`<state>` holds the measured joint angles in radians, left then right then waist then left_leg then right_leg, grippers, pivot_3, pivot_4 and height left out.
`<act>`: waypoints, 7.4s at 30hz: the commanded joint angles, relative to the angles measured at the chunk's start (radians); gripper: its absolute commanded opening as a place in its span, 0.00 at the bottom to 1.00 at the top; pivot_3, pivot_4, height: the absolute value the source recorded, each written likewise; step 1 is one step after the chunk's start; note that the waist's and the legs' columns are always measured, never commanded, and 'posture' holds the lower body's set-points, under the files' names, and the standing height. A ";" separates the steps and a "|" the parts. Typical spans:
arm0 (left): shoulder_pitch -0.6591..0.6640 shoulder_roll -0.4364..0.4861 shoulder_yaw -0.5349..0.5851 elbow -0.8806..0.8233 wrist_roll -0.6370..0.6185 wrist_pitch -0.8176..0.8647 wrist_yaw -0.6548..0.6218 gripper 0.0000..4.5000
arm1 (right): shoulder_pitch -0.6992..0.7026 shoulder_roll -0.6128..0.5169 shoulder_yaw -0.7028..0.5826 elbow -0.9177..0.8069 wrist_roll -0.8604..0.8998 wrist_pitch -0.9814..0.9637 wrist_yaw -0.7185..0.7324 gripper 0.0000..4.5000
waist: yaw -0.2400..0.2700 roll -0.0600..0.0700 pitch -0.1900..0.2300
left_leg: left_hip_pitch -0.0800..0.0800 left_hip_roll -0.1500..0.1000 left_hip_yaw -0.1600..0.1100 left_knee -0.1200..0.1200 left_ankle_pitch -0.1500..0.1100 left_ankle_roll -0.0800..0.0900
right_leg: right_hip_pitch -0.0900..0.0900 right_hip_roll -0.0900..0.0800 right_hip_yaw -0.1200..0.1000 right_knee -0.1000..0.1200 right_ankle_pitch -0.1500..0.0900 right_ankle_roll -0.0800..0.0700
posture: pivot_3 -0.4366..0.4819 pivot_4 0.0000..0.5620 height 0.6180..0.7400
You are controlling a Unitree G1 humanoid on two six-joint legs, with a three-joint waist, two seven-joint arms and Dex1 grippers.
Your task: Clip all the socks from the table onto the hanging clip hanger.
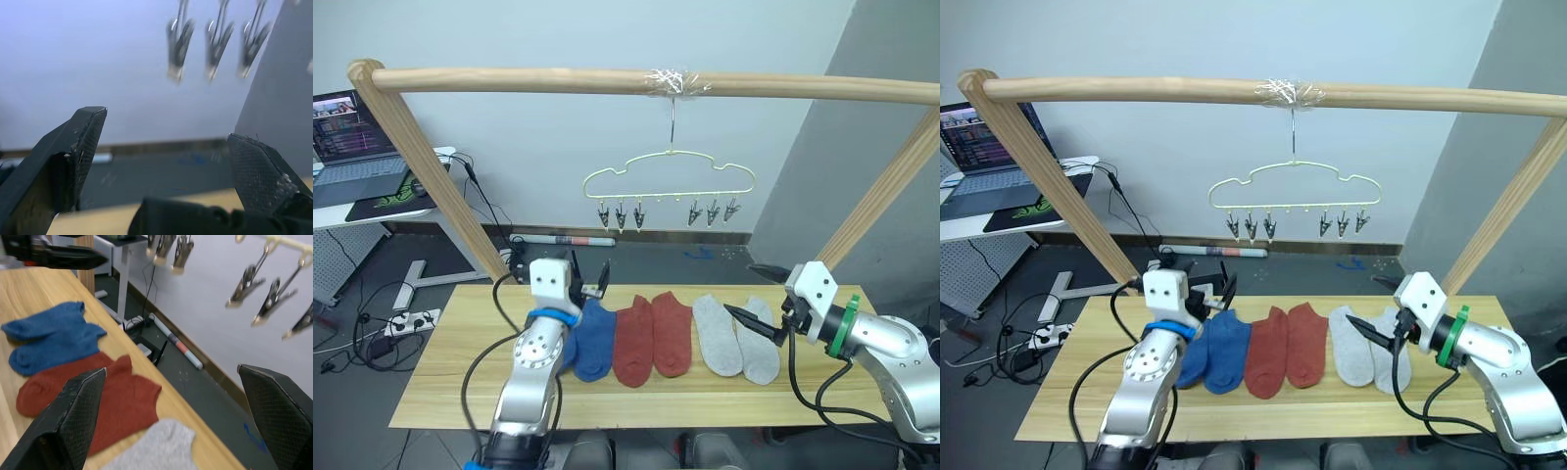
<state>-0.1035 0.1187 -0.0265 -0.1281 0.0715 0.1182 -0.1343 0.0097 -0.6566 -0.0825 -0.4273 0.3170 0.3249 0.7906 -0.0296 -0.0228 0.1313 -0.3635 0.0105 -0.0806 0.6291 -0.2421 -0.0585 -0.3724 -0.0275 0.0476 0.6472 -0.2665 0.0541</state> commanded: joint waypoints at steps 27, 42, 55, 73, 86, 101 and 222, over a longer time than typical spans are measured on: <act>-0.324 -0.180 -0.014 0.331 0.124 -0.139 0.399 0.68 | -0.177 -0.002 0.010 -0.087 0.092 0.112 -0.021 1.00 | -0.003 -0.007 0.048 | -0.002 0.000 -0.001 -0.001 0.000 0.000 | -0.001 0.000 -0.001 -0.001 0.001 0.001 | 0.38 0.32 0.97; -0.428 -0.211 0.001 0.439 0.117 -0.190 0.452 0.68 | -0.317 -0.017 0.064 -0.073 0.126 0.172 0.023 1.00 | -0.004 -0.007 0.049 | -0.004 0.000 -0.001 -0.001 0.000 0.000 | -0.003 0.000 -0.002 -0.003 0.001 0.001 | 0.37 0.31 0.97; -0.467 -0.204 0.013 0.491 0.103 -0.229 0.458 0.68 | -0.343 -0.007 0.072 -0.068 0.148 0.190 0.015 1.00 | -0.004 -0.007 0.049 | -0.016 0.000 -0.002 0.000 0.000 0.000 | -0.014 0.000 -0.002 -0.002 0.002 0.003 | 0.37 0.31 0.97; -0.432 -0.163 -0.003 0.439 0.083 -0.240 0.371 0.03 | -0.253 0.021 0.045 -0.056 0.117 0.200 -0.070 1.00 | -0.003 -0.007 0.049 | -0.017 0.000 -0.002 0.000 0.000 0.000 | -0.015 0.000 -0.002 -0.002 0.002 0.004 | 0.40 0.30 0.97; -0.342 -0.046 0.002 0.237 -0.056 -0.100 0.057 0.03 | -0.026 0.240 0.032 0.332 -0.204 0.032 -0.488 1.00 | -0.006 -0.004 0.050 | -0.016 0.001 -0.002 0.000 0.000 0.000 | -0.015 0.001 -0.001 0.000 0.004 0.002 | 0.41 0.32 0.97; -0.320 0.007 0.027 0.167 -0.083 -0.027 0.005 0.03 | -0.260 0.373 -0.031 0.899 -0.213 -0.034 -0.602 0.79 | -0.005 0.000 0.052 | -0.016 0.002 -0.002 0.000 0.001 0.000 | -0.016 0.003 -0.001 -0.001 0.008 -0.005 | 0.44 0.34 0.97; -0.111 0.136 -0.008 -0.173 -0.296 0.145 -0.187 0.74 | -0.378 0.274 0.342 0.117 -0.289 0.068 -0.139 0.40 | -0.020 0.004 0.057 | -0.017 0.003 -0.003 0.000 0.001 0.000 | -0.017 0.003 -0.001 -0.001 0.008 -0.005 | 0.42 0.28 0.97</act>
<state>-0.2210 0.2753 -0.0154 -0.2684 -0.2594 0.3246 -0.3506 -0.3726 -0.3654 0.2934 -0.2350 -0.0069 0.3870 0.6283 -0.0494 -0.0187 0.1884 -0.3803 0.0133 -0.0841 0.6291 -0.2415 -0.0590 -0.3892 -0.0242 0.0462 0.6461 -0.2588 0.0493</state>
